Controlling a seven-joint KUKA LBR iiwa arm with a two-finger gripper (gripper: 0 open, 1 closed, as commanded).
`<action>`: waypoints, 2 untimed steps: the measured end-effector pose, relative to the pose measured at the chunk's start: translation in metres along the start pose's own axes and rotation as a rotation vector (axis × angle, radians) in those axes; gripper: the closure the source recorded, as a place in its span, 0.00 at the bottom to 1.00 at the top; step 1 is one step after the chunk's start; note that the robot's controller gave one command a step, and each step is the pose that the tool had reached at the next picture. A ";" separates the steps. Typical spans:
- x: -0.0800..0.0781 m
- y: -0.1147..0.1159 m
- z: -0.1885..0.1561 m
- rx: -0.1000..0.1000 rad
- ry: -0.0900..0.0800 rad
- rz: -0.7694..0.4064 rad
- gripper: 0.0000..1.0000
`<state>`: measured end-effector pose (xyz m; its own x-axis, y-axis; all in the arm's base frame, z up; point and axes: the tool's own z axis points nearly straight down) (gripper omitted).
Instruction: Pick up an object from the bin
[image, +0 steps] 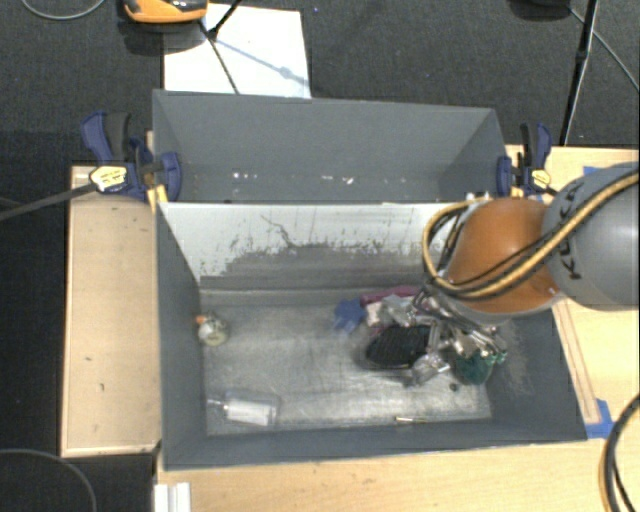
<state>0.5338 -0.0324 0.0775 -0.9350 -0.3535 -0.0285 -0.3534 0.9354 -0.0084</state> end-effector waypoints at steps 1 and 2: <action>-0.031 -0.020 -0.134 -0.004 0.018 0.030 1.00; -0.053 -0.022 -0.107 -0.012 0.022 -0.324 1.00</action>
Offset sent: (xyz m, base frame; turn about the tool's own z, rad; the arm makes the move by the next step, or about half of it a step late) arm 0.0294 -0.0079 0.1299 0.0266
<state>0.5884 -0.0346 0.1862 -0.7744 -0.6326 -0.0042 -0.6326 0.7744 -0.0016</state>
